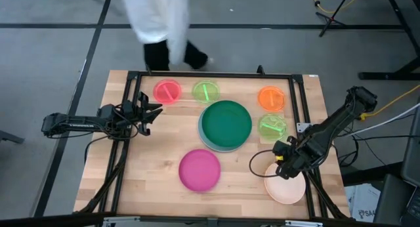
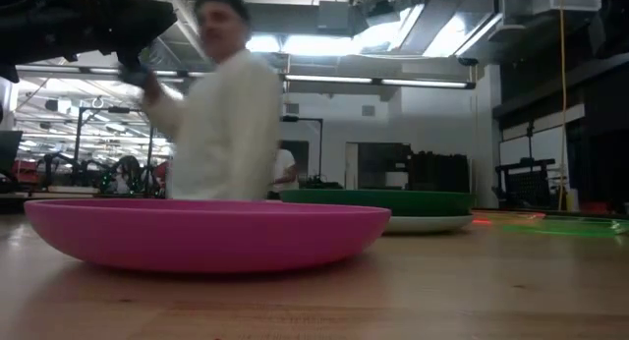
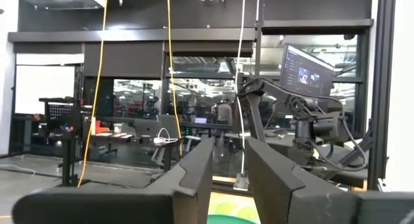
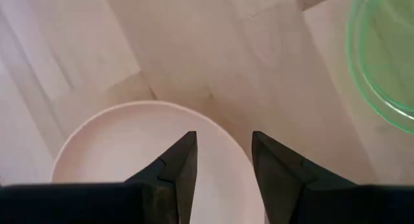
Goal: Stack plastic plates
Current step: Stack the light orange plate on the green plate
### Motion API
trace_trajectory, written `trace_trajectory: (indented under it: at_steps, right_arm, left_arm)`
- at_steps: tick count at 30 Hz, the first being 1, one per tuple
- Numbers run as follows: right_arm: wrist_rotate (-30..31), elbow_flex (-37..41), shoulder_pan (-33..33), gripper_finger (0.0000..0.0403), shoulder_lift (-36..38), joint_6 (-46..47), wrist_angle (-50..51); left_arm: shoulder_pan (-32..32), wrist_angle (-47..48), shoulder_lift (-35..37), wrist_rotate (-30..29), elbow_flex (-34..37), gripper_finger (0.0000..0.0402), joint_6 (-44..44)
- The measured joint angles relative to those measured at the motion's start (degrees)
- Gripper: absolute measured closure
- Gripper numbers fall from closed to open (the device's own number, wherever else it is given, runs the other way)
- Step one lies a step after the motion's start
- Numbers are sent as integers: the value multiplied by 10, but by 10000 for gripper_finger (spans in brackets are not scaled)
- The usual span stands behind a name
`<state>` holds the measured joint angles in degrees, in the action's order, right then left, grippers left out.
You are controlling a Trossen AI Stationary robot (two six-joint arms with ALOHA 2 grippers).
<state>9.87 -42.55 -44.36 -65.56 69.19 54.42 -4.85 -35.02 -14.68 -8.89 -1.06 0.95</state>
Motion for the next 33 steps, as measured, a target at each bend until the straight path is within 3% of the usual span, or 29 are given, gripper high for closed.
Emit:
trace_trajectory:
  at_steps: [9,14,33]
  right_arm:
    - [-19,0,1,265,-46,-96,-8]
    - [-44,0,1,265,-82,-112,-8]
    - [-42,16,1,265,-146,-171,-52]
  left_arm:
    - [0,2,0,0,0,315,0]
    - [0,3,0,0,0,315,0]
    - [0,3,0,-11,0,315,1]
